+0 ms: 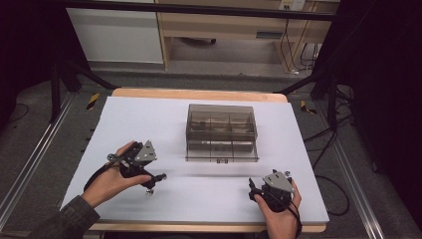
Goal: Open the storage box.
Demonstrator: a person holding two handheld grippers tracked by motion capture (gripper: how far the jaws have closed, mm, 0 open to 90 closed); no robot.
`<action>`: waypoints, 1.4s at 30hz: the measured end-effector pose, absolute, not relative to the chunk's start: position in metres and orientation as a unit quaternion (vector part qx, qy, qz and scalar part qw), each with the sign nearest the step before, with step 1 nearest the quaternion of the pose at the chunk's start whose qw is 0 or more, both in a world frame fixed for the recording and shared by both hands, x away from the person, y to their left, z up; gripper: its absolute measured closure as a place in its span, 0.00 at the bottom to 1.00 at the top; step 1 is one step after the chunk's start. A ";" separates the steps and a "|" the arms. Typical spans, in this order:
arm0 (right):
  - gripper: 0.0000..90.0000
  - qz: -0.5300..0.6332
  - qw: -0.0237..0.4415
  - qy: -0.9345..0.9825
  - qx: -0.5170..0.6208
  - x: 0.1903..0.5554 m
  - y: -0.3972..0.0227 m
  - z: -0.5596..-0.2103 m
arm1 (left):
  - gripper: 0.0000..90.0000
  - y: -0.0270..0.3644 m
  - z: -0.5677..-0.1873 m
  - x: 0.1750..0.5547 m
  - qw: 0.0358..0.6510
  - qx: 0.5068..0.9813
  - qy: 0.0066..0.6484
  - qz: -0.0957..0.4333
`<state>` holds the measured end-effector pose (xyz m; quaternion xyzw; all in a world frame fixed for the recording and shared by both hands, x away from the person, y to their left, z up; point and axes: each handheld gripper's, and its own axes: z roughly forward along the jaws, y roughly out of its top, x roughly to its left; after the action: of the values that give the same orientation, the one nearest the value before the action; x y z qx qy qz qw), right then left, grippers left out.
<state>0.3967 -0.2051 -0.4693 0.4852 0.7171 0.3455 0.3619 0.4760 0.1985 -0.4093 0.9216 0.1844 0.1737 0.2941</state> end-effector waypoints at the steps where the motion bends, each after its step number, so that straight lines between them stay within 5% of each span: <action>1: 0.19 0.348 0.362 0.714 0.487 0.396 -0.206 -0.469 | 0.07 0.198 -0.409 0.477 0.290 0.923 0.182 0.175; 16: 0.23 0.355 0.376 0.696 0.498 0.395 -0.210 -0.467 | 0.15 0.206 -0.403 0.484 0.245 0.944 0.162 0.149; 25: 0.23 0.355 0.369 0.700 0.497 0.396 -0.209 -0.468 | 0.39 0.199 -0.411 0.486 0.192 0.966 0.133 0.113; 42: 0.24 0.355 0.361 0.705 0.496 0.398 -0.210 -0.469 | 0.62 0.175 -0.442 0.498 0.172 0.971 0.159 0.058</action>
<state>0.3980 -0.2098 -0.4692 0.4965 0.7050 0.3551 0.3612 0.4980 0.1747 -0.4417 0.9705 0.1588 0.0582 0.1718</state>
